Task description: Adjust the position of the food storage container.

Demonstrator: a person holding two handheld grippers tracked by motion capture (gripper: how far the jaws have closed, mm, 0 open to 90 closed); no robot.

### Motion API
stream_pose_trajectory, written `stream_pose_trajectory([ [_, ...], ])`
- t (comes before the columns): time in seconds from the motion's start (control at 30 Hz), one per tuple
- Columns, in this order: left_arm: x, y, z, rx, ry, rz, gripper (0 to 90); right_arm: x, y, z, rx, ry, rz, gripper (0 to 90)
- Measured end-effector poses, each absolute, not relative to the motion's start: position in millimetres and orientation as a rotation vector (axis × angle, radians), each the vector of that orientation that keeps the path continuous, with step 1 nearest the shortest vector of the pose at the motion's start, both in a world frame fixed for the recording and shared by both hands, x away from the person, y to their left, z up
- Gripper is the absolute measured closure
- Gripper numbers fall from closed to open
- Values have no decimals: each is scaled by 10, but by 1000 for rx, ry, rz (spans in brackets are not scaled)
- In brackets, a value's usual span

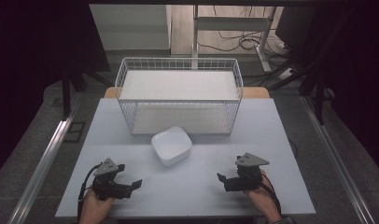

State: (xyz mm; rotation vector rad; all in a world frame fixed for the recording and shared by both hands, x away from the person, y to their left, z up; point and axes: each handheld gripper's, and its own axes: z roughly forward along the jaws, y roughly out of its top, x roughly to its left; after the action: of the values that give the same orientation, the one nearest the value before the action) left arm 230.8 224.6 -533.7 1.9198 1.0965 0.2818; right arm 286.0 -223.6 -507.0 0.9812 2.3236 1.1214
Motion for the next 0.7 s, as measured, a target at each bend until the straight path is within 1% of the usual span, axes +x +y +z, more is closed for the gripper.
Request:
stream_pose_trajectory([
  [0.47,2319,2235,-5346,1916,1083,257,25,2892,-2251,-5065,1027,2281,1079,0],
  [0.7,2331,2234,-5331,1910,1106,214,28,2893,-2247,-5038,1052,2299,1098,0],
])
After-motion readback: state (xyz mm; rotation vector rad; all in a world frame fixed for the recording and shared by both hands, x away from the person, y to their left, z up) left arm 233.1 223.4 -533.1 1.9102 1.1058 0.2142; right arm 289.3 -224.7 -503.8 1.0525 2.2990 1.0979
